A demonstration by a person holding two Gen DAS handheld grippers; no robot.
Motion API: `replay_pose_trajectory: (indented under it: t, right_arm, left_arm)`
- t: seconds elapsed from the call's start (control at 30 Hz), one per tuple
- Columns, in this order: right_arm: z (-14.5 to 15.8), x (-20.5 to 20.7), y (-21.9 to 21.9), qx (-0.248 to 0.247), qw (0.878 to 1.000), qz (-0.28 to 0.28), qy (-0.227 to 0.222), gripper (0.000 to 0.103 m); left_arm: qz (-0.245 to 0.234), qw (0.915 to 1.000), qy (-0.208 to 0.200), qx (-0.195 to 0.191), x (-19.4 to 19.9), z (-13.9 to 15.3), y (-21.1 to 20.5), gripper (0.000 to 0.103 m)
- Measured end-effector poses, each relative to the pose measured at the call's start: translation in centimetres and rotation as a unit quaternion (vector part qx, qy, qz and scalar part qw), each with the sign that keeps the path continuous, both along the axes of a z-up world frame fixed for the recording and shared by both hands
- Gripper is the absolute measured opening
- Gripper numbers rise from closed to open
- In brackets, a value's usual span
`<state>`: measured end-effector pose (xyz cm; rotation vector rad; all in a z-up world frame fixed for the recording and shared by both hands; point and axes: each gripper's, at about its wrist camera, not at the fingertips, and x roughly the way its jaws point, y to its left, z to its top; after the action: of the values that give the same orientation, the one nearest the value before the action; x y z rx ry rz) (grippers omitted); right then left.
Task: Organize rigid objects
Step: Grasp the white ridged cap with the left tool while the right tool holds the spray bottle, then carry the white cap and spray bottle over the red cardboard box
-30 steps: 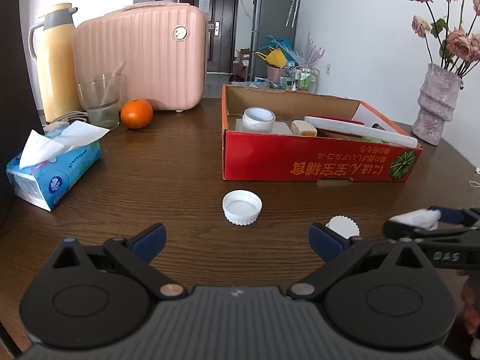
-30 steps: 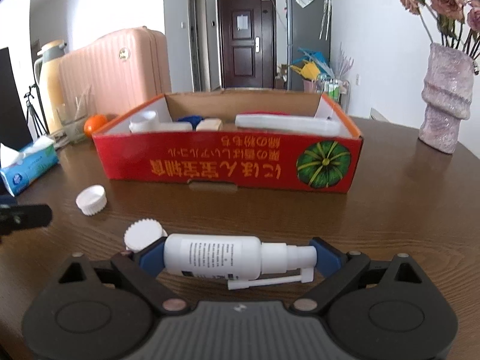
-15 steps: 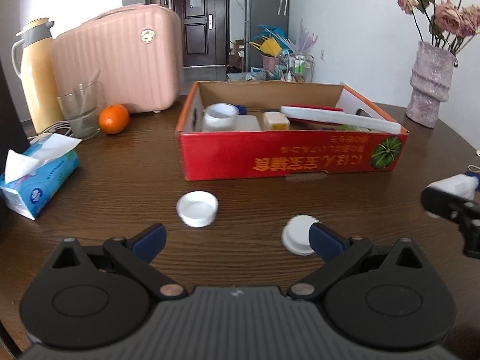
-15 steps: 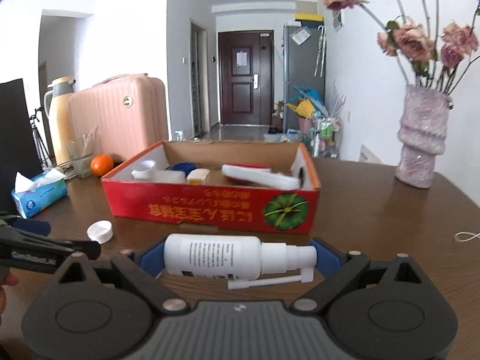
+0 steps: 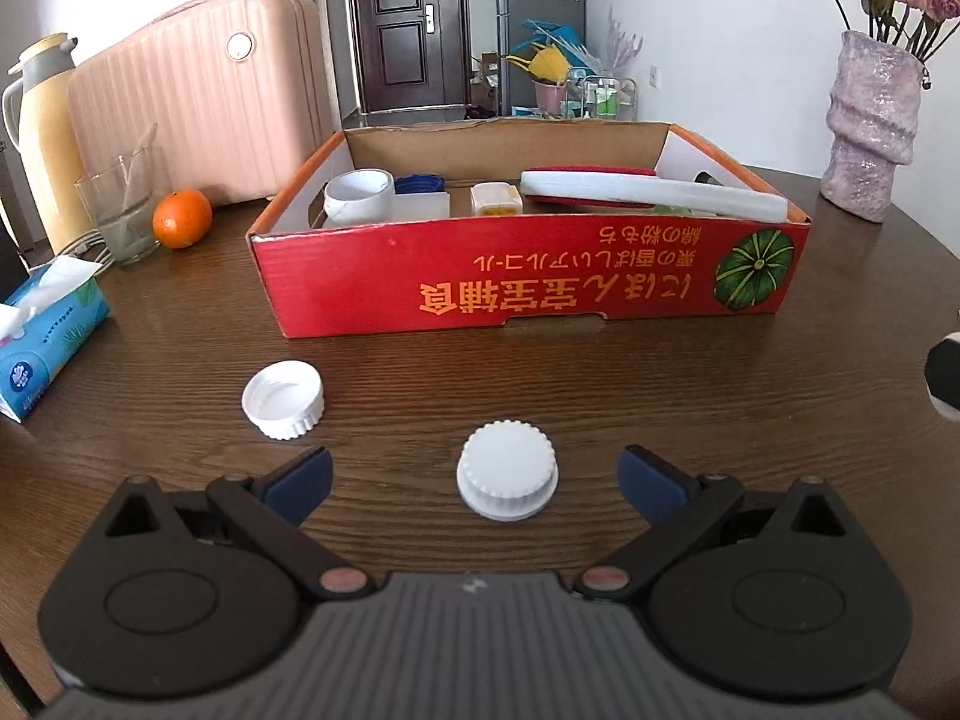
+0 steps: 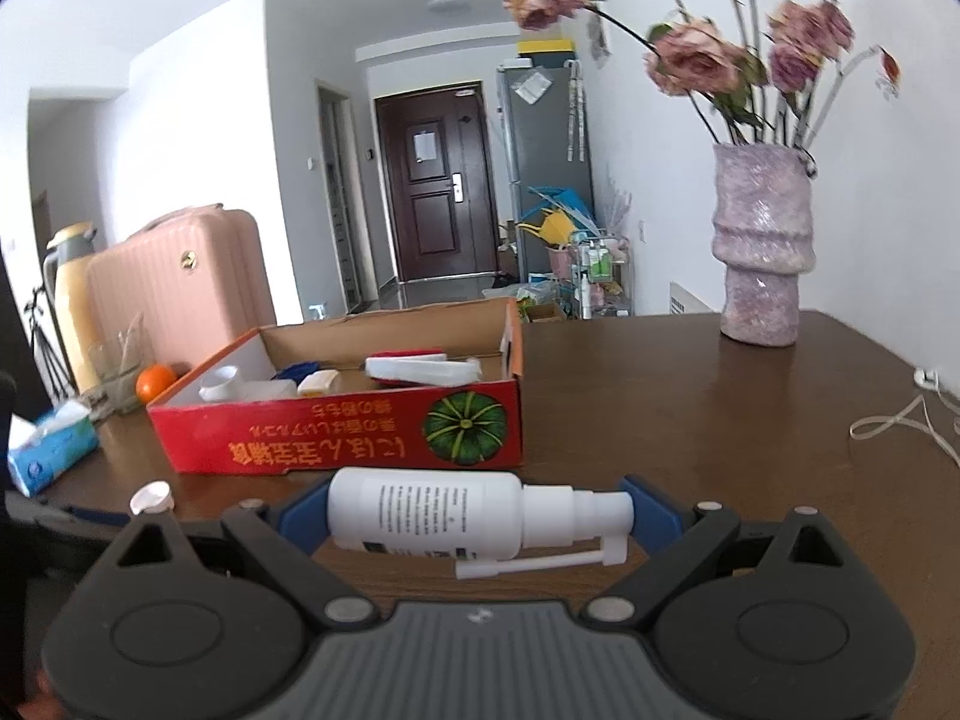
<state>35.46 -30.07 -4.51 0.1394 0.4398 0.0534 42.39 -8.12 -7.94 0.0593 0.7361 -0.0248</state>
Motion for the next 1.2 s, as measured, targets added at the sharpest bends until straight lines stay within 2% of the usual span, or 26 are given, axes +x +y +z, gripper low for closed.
replay_pose_trajectory:
  t: [0.23,0.3,0.37,0.87,1.2]
  right_arm:
    - [-1.4,0.8,-0.3,0.008,1.0,-0.016,0.015,0.098]
    - [-1.6,0.9,-0.1,0.005,1.0,-0.017,0.018,0.098]
    - [-1.8,1.0,0.1,0.0,1.0,-0.016,0.019,0.098]
    - [-2.6,1.2,1.0,-0.018,0.999,-0.018,0.022,0.098]
    - [-3.2,1.4,1.7,-0.038,0.999,-0.015,0.025,0.098]
  left_arm:
    - [-0.002,1.0,-0.007,-0.005,0.2,-0.6,0.1,0.101]
    - [-0.004,0.9999,-0.006,-0.009,0.3,-0.6,0.2,0.096]
    - [-0.005,0.9999,-0.005,-0.01,0.4,-0.7,0.2,0.086]
    - [-0.019,0.9997,-0.005,-0.012,0.8,-1.5,-0.4,0.041]
    - [-0.024,0.9993,-0.016,-0.021,0.3,-0.9,0.0,0.041]
